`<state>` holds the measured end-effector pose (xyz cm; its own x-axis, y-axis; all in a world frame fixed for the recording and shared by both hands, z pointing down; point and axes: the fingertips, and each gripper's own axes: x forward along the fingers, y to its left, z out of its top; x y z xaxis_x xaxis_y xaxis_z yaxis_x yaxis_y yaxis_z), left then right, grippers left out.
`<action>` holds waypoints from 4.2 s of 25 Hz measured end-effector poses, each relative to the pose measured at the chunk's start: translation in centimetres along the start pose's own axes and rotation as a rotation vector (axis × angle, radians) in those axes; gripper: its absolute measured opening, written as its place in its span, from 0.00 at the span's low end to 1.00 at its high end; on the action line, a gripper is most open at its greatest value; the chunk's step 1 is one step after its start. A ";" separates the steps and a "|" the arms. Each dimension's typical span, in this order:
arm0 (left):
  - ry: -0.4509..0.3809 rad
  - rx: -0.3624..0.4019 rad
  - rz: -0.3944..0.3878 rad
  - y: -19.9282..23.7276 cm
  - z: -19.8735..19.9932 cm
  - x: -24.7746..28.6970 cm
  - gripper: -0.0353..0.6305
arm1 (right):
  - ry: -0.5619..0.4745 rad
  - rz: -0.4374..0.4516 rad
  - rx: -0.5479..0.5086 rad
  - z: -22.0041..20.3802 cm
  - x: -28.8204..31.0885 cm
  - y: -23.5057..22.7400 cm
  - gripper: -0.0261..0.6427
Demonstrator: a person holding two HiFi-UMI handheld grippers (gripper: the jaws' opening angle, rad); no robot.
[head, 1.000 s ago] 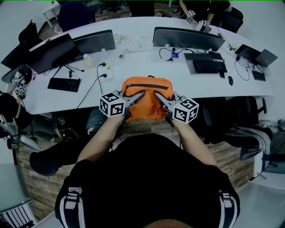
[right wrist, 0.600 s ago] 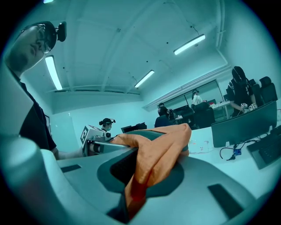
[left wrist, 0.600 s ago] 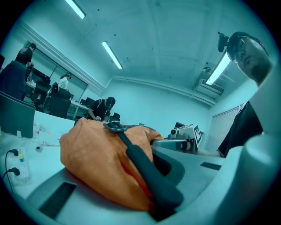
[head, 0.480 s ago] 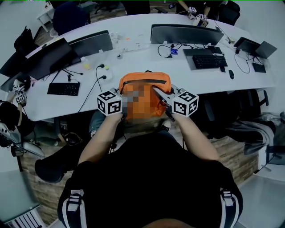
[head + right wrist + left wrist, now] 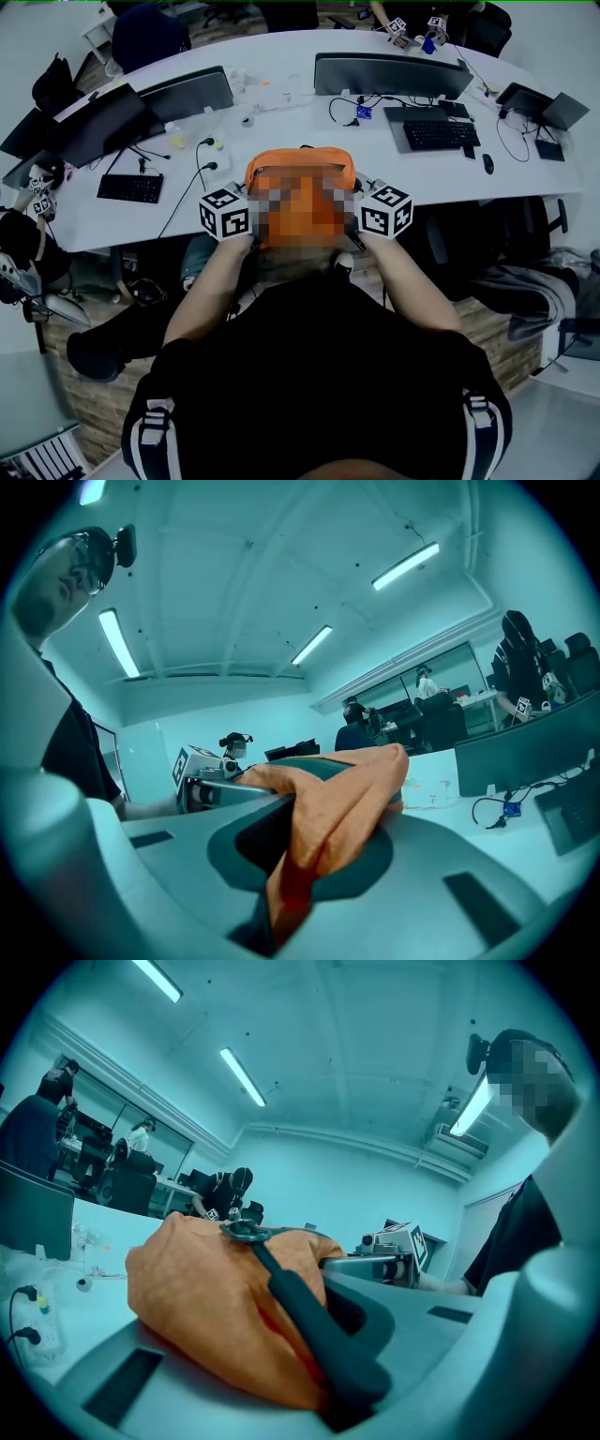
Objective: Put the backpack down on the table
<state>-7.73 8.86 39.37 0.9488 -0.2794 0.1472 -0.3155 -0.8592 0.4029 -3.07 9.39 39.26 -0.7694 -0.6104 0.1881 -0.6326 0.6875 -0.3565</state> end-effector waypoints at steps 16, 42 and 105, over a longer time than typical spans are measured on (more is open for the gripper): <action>-0.032 -0.025 0.086 3.6 1.7 5.8 0.12 | 0.037 0.086 -0.005 1.7 0.5 -7.3 0.13; -0.044 -0.062 0.198 10.6 3.4 13.2 0.12 | 0.098 0.221 0.021 3.1 3.0 -17.8 0.13; -0.027 -0.186 0.085 19.2 3.7 14.1 0.12 | 0.212 0.207 0.077 2.6 9.4 -23.1 0.13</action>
<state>-0.34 -13.14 45.80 0.9180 -0.3609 0.1642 -0.3890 -0.7390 0.5501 4.50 -13.26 46.89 -0.8875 -0.3592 0.2888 -0.4585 0.7519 -0.4737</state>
